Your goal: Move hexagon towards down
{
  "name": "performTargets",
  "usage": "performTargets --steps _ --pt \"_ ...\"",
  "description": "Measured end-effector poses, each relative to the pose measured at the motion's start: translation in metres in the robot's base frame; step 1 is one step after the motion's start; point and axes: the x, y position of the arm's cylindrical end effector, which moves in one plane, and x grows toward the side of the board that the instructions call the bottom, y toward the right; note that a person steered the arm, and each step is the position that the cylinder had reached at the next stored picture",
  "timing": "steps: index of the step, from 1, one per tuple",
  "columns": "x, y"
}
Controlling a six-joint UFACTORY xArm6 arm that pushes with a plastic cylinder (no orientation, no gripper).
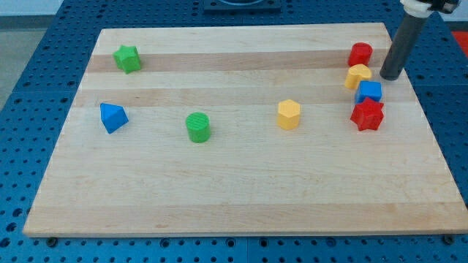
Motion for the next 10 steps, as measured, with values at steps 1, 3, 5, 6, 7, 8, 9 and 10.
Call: performTargets --steps 1,3,5,6,7,8,9,10 --pt "0.000 0.000" --pt "0.106 0.035" --pt "0.184 -0.011" --pt "0.194 -0.016" --pt "0.211 -0.068" --pt "0.223 -0.168" --pt "0.223 -0.212" --pt "0.209 -0.219"
